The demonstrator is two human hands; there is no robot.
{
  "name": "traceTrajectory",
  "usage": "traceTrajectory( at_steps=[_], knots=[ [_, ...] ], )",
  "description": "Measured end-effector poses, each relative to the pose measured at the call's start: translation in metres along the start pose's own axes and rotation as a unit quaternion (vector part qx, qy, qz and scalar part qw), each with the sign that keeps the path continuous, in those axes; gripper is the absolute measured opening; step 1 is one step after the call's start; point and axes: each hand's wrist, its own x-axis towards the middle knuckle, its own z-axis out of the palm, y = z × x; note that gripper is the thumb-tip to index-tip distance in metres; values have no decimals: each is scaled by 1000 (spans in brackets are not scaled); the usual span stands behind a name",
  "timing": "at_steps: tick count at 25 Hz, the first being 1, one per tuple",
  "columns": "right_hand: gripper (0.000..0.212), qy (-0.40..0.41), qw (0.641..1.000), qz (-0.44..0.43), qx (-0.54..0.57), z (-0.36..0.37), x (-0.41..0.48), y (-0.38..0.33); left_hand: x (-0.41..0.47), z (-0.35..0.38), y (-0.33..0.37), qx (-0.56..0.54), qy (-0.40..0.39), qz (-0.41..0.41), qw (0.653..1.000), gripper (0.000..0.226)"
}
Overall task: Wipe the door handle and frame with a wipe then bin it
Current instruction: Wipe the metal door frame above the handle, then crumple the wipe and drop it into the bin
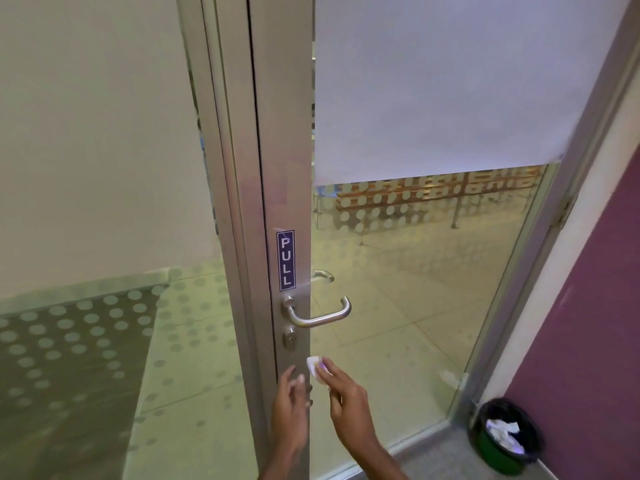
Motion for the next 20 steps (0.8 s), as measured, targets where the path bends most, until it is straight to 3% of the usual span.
traceTrajectory(
  at_steps=[3,9,13,20],
  knots=[
    [61,-40,997,68,-1,2,-42,15,-22,14,-23,-109,-27,-113,987,19],
    [28,-8,962,224,154,-26,-100,46,-58,48,-64,-84,-52,-186,978,17],
    [34,52,924,307,221,-78,-111,85,-69,99,-71,-60,-73,-217,971,18],
    [48,15,909,344,237,-202,-127,168,-103,229,-55,-38,-152,-172,973,42]
  ],
)
